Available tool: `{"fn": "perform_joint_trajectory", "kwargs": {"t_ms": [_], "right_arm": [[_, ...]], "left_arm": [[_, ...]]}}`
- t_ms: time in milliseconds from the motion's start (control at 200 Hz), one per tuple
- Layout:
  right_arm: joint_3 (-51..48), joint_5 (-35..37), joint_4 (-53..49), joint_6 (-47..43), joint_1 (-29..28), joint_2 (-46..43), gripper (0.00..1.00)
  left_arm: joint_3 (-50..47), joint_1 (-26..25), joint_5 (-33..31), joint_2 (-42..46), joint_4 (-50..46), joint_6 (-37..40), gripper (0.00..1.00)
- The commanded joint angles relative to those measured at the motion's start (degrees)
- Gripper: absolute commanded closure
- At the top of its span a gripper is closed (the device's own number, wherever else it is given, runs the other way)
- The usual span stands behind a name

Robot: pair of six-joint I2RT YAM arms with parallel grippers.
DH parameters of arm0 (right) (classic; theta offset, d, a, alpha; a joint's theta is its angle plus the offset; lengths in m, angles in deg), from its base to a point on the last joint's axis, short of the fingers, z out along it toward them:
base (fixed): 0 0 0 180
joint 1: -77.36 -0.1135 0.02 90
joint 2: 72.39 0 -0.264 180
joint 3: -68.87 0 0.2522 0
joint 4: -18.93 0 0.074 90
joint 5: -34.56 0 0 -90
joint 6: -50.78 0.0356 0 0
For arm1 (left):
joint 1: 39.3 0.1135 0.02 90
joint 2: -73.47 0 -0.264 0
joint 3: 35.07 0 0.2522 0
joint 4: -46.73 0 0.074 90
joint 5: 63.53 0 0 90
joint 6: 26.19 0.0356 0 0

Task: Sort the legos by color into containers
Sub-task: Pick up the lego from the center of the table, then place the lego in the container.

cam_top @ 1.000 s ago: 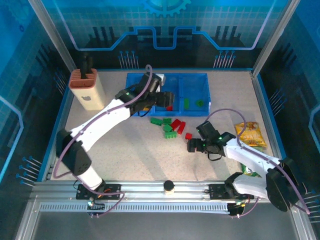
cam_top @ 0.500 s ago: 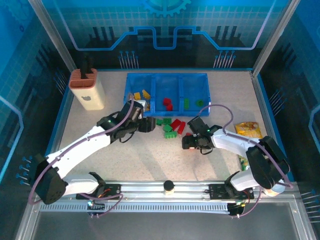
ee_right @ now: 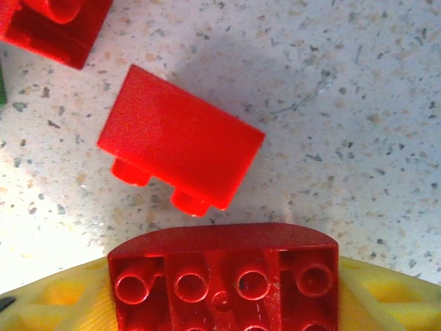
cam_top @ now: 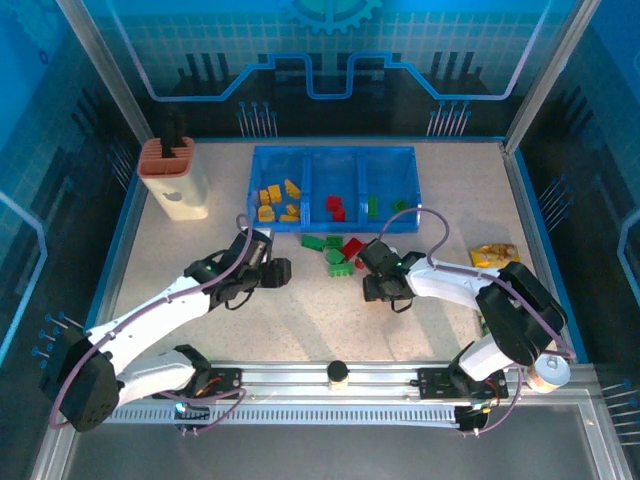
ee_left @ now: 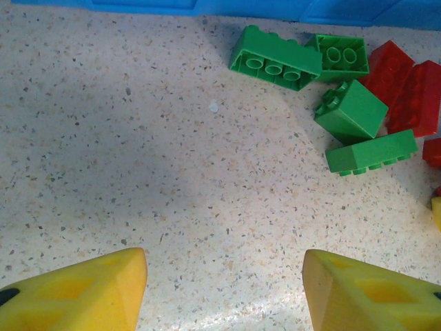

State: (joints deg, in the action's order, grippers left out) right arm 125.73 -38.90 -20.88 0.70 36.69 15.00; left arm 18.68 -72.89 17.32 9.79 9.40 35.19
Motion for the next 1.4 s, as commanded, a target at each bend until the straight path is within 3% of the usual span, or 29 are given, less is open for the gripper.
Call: {"fn": "perform_joint_trajectory", "kwargs": {"t_ms": [0,305,525,740,1086,1226,1336,1396], "right_arm": [[0.8,-2.4,-2.8,1.6,-2.2,0.6,0.48],[12.7,1.6,-10.7,-3.6,-1.8,-4.0,0.52],[23.6,2.2,-14.1,-8.1,-1.7,-1.3,0.52],[42.8,1.6,-16.7,-13.8,0.5,10.7,0.51],[75.9,-2.0,-25.7,-17.6,5.4,37.0,0.47],[80.7,-1.2,-26.7,-17.5,5.7,40.9,0.39],[82.6,-1.0,-27.7,-17.3,5.6,41.5,0.14],[82.4,0.2,-27.8,-17.3,5.2,40.2,0.07]], "left_arm": [[-1.8,0.4,0.7,1.0,3.3,-1.5,0.39],[-6.3,0.2,2.4,3.8,3.9,-3.5,0.42],[-10.1,0.1,-0.3,11.2,1.0,-3.7,0.42],[-11.6,-0.6,0.0,12.9,-1.7,-3.7,0.42],[-15.3,-7.0,-1.7,18.6,-3.2,-9.6,0.42],[-15.4,-8.9,-3.1,19.2,-4.3,-10.3,0.42],[-15.0,-9.1,-3.1,19.1,-4.2,-10.0,0.42],[-14.4,-9.1,-3.1,19.0,-4.2,-9.6,0.41]]}}
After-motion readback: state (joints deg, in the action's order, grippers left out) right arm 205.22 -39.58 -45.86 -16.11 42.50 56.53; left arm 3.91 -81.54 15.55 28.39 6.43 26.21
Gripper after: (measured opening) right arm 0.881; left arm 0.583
